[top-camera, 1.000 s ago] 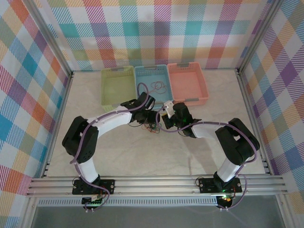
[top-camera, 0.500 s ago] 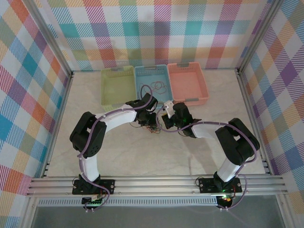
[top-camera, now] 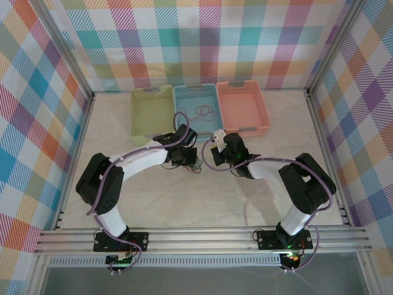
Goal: Untangle the cables
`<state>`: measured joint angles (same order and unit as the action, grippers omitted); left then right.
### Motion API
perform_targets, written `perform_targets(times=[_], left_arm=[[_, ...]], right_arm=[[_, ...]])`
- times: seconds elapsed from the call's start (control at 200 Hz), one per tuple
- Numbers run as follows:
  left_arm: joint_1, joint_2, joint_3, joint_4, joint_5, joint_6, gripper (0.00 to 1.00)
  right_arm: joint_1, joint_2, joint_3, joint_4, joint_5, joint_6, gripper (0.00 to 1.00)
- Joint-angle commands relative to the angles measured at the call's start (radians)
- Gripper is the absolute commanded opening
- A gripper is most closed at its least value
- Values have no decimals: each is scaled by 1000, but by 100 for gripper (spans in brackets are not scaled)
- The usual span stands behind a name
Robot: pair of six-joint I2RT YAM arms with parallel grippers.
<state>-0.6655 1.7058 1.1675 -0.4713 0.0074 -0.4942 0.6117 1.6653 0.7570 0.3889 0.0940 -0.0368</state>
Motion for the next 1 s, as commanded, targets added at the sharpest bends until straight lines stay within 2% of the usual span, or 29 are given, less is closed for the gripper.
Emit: perform_targets(times=[0.0, 0.26, 0.51, 0.695, 0.995], left_arm=[[4, -83, -34, -5, -69, -26, 0], [4, -237, -117, 10, -154, -43, 0], [9, -361, -171, -12, -337, -81, 0], [12, -491, -228, -19, -476, -121, 0], [12, -714, -338, 22, -614, -174, 0]], right_arm=[[-4, -47, -30, 44, 108, 31, 0], [-48, -95, -71, 42, 238, 110, 0], [-88, -138, -95, 5, 373, 204, 0], [-131, -179, -118, -38, 451, 337, 0], [-209, -237, -151, -136, 522, 544, 0]])
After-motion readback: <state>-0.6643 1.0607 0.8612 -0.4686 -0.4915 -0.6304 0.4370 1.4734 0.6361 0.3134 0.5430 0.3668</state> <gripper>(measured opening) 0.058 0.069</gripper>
